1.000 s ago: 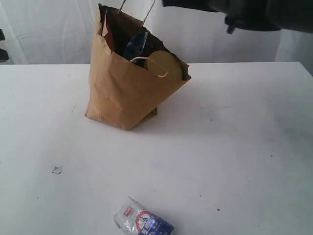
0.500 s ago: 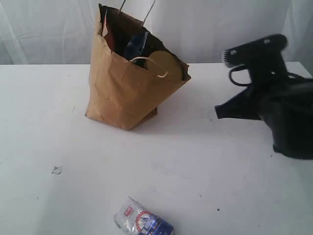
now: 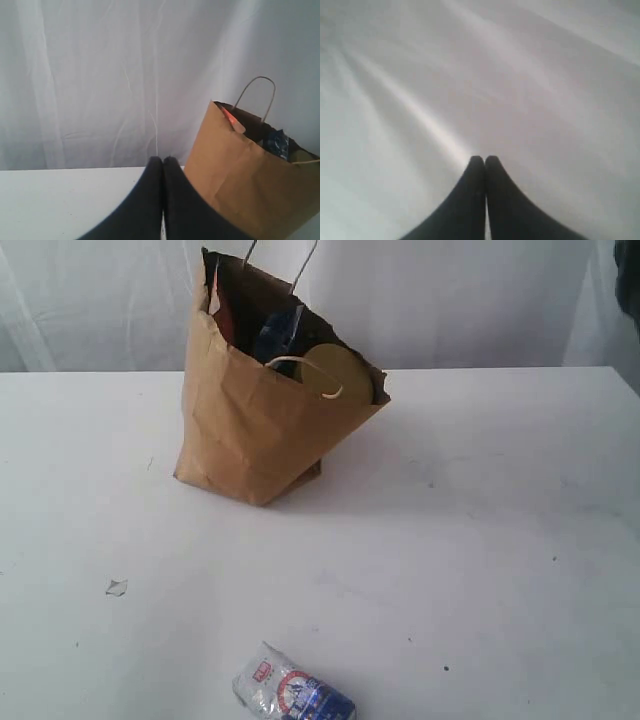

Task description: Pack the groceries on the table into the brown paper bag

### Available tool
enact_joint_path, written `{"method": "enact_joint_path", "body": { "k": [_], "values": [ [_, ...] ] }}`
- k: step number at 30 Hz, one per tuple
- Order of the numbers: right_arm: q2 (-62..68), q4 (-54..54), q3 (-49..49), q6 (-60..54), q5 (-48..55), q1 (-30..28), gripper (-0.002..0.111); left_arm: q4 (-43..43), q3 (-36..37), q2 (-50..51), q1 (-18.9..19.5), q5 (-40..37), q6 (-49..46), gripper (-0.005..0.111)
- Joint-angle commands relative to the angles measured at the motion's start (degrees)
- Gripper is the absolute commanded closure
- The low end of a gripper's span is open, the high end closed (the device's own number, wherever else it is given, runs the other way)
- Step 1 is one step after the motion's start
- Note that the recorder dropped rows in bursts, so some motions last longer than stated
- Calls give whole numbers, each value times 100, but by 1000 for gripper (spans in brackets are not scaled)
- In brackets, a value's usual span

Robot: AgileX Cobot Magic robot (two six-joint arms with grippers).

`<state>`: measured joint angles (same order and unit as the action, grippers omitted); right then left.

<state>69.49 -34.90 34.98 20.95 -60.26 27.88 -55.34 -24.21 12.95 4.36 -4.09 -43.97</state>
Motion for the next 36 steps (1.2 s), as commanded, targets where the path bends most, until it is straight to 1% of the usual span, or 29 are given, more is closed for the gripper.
{"method": "enact_joint_path", "body": {
  "k": [1, 2, 3, 6, 8, 11, 14, 15, 17, 19, 20, 21, 22, 23, 24, 26, 28, 30, 32, 33, 34, 35, 36],
  "values": [
    [-602, 1952, 628, -2341, 3558, -334, 108, 424, 20, -32, -177, -103, 7, 107],
    [-681, 1952, 760, -3033, 4380, -334, 108, 558, 20, -32, -177, -142, 7, 107],
    [-774, 1952, 925, -3951, 5460, -334, 108, 765, 20, -32, -177, -227, 7, 107],
    [-863, 1934, 1181, -5190, 7381, -334, 108, 969, 31, -32, -177, -605, 7, 107],
    [-849, 1934, 1207, -5263, 8178, -334, 108, 925, 110, -32, -177, -771, 66, 107],
    [-649, 1934, 1230, -5263, 9324, -323, 108, 885, 497, -32, -177, -734, 400, 107],
    [-270, 1859, 1230, -5431, 10266, -323, 108, 885, 1051, -32, -177, -336, 1222, 107],
    [-109, 1834, 1230, -5511, 10586, -273, 108, 885, 1258, -32, -177, -125, 1560, 107],
    [192, 1754, 1230, -5612, 11086, -103, 108, 885, 1610, -32, -177, 288, 1915, 107],
    [466, 1605, 1230, -5689, 11365, 189, 108, 885, 1893, -32, -177, 684, 2003, 107],
    [715, 1495, 1245, -5677, 11313, 580, 108, 885, 2078, -32, -177, 865, 2003, 107],
    [823, 1468, 1243, -5677, 11240, 789, 108, 885, 2114, -32, -177, 865, 2003, 107],
    [1016, 1468, 1272, -5677, 11092, 1176, 108, 885, 2113, -32, -277, 865, 2003, 107],
    [1107, 1468, 1300, -5677, 11021, 1343, 108, 885, 2075, -56, -381, 865, 2003, 107],
    [1231, 1468, 1419, -5677, 10898, 1587, 108, 885, 2008, -152, -654, 865, 1991, 107],
    [1341, 1483, 1658, -5677, 10689, 1905, 108, 1136, 1807, -377, -978, 827, 1788, 107],
    [1375, 1545, 1913, -5677, 10521, 2141, 107, 1376, 1522, -616, -1052, 604, 1404, 107],
    [1422, 1554, 2114, -5677, 10490, 2238, 96, 1391, 1350, -871, -1041, 409, 1343, 107],
    [1508, 1554, 2159, -5677, 10500, 2288, 81, 1379, 1208, -1122, -1041, 409, 1439, 107],
    [1583, 1554, 2159, -5677, 10509, 2302, 72, 1391, 1072, -1259, -1041, 471, 1439, 107],
    [1648, 1554, 2159, -5677, 10522, 2302, 68, 1391, 949, -1295, -1041, 485, 1389, 107],
    [1704, 1554, 2159, -5677, 10522, 2302, 64, 1391, 758, -1295, -1041, 485, 1088, 107],
    [1745, 1554, 2159, -5677, 10510, 2302, 63, 1391, 623, -1295, -1041, 453, 857, 107]
  ]
}}
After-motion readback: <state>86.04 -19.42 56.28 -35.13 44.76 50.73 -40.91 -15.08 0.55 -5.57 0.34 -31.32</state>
